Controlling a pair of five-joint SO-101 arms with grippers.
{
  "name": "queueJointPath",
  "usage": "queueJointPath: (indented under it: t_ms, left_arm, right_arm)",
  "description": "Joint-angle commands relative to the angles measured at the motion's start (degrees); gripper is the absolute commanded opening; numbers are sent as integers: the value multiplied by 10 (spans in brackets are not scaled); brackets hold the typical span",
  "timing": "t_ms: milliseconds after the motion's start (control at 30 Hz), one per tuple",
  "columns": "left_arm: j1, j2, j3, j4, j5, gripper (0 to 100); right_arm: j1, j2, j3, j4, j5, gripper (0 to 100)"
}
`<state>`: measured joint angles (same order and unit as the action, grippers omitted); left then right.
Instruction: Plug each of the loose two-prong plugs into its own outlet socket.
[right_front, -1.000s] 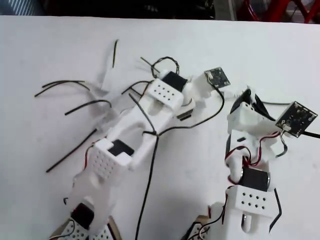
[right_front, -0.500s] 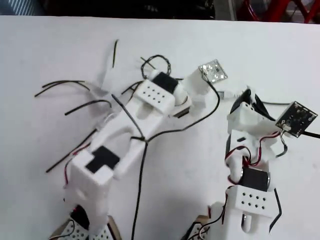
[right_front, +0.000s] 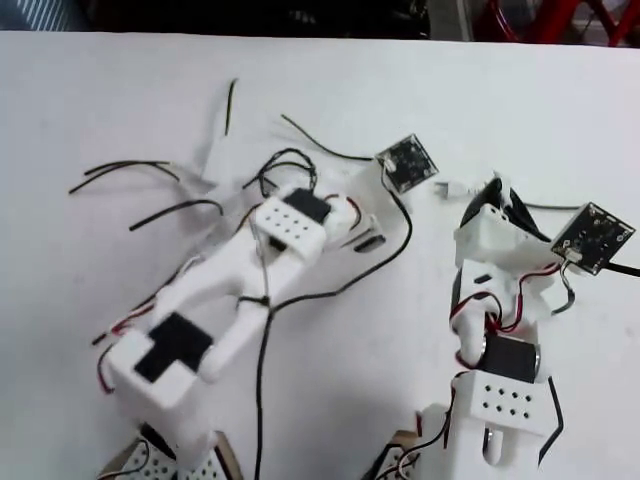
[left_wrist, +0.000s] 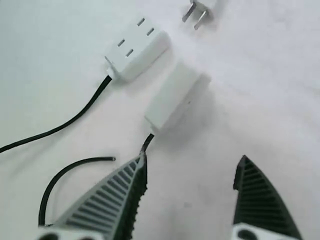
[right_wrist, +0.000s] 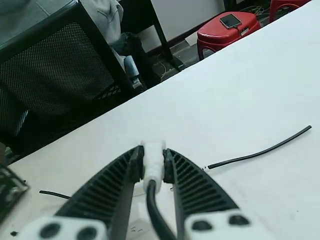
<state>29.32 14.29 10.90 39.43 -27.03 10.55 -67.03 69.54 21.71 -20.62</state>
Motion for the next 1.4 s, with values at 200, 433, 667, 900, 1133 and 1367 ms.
queueJointPath:
  t_ms: [200, 433, 667, 900, 1133, 1367]
  left_arm:
    - [-9, 214, -317, 84, 7, 285]
    - [-12, 284, -421, 124, 19, 268]
    - [-2, 331, -440, 149, -48, 264]
    - [0, 327, -438, 150, -47, 144]
    - [13, 321, -440, 189, -52, 24]
    - [15, 297, -435, 241, -52, 22]
  right_arm:
    - [0, -12, -13, -10, -1, 17]
    - [-13, -12, -13, -9, -1, 17]
    - [-12, -13, -13, -8, -1, 17]
    - [-10, -13, -13, -8, -1, 17]
    - [-11, -10, -12, -8, -1, 17]
    - [-11, -9, -11, -9, -1, 17]
